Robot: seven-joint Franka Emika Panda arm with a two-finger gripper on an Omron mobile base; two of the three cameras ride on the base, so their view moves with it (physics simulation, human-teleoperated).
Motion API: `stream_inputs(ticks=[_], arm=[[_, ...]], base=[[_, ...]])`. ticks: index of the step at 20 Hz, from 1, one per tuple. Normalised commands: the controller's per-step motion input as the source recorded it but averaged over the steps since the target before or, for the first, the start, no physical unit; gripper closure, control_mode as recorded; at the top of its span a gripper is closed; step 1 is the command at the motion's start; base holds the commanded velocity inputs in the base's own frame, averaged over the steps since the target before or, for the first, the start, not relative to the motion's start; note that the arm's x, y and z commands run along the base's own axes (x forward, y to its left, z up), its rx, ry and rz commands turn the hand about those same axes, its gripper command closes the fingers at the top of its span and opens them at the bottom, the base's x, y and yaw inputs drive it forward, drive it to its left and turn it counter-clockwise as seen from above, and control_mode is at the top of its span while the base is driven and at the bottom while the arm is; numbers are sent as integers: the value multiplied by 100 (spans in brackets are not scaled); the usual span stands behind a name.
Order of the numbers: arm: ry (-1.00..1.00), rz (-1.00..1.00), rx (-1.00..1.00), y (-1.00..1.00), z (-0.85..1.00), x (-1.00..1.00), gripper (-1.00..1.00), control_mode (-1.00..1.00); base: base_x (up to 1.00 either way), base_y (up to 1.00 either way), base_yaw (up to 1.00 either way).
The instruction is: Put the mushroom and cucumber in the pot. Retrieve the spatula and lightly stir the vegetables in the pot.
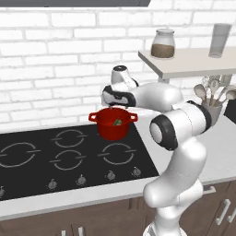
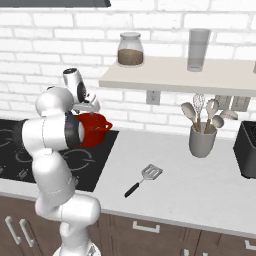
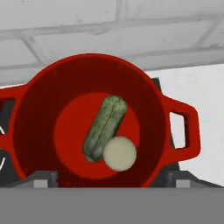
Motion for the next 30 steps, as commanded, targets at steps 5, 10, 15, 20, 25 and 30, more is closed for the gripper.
stream_inputs(ticks=[5,10,15,20,25,30], arm=[[-10,0,8,-48,100,-94,-100,-100],[3,11,1,-65,66,-67,-100,-100],[12,44,-5,-54,5,-52,-100,-100],[9,64,-21,-35,-2,-51,-100,-100],[7,69,-31,-45,-11,-18,-100,-100],[4,77,-23,-42,-22,-34,-100,-100]], base=[[0,0,0],[0,0,0],[0,0,0],[0,0,0],[0,0,0],[0,0,0]])
